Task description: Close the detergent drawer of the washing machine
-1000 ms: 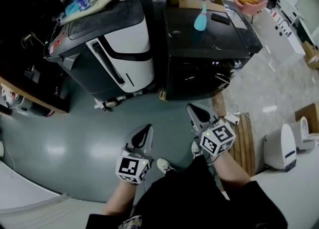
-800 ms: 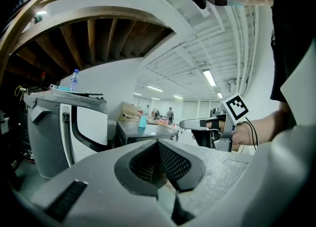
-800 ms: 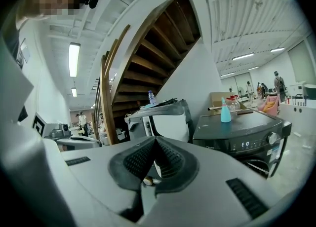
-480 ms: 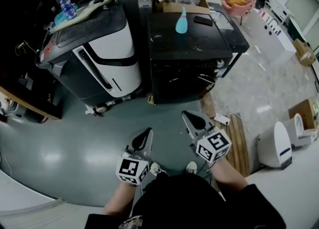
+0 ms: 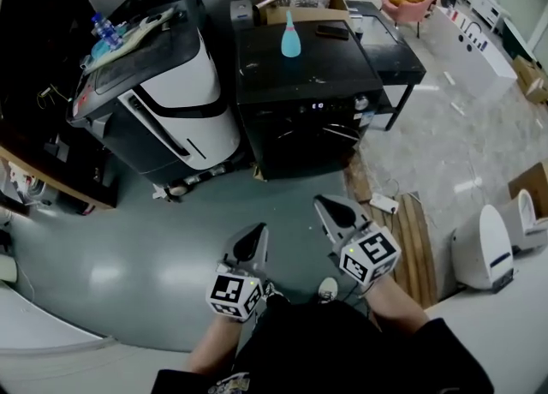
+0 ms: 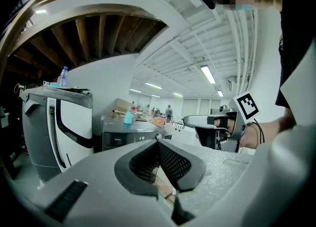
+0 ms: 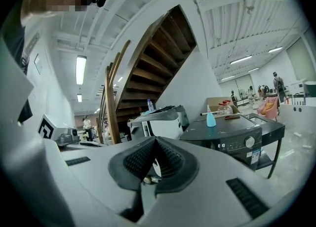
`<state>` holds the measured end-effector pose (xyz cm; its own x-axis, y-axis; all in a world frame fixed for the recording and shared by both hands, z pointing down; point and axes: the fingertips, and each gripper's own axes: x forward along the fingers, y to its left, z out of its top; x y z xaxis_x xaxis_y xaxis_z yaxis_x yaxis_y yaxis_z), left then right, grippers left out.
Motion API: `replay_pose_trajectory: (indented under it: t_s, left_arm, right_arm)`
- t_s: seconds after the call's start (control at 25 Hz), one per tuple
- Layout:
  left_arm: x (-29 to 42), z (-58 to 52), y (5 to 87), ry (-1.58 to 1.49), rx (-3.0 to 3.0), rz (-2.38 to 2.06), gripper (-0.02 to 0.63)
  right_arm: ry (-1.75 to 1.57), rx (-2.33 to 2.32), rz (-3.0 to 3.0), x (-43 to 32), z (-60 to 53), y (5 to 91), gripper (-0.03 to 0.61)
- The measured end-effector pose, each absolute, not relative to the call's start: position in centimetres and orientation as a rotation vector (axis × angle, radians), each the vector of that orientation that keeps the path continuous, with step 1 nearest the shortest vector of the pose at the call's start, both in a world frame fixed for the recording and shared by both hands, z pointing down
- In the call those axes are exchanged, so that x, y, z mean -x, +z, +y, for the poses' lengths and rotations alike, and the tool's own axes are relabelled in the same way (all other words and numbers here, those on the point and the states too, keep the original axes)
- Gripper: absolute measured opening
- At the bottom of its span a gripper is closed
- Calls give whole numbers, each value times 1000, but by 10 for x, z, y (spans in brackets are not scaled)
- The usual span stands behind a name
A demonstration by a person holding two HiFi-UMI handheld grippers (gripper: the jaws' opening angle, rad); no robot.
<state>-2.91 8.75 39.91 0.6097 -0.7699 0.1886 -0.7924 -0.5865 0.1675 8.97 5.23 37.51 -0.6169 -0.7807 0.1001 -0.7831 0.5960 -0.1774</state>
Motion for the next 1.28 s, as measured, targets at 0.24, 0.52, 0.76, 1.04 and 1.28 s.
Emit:
replay_pose_trajectory:
  t_s: [0.24,0.52,0.76,1.04,1.28]
  left_arm:
    - [-15,108,401,153,-2590,-1323,3]
    - [-56,138,410,154,-2583,-1333,3]
    - [-64,149,405,161,-2590,-1349,3]
    - [-69,154,400,161,-2618,-1344,3]
    - [-72,159,397,153,-2619,-1336,3]
  right_arm:
    - [336,-1332,-2818,-129,76,379,-3]
    - [360,-1294,-2830,-161,100,386,-3]
    - [343,-1273,-2845,-167,113,382,-3]
    - [325,-1265,-2852,-168,123,379,-3]
    - [321,-1273,-2849,-169,129,378,-3]
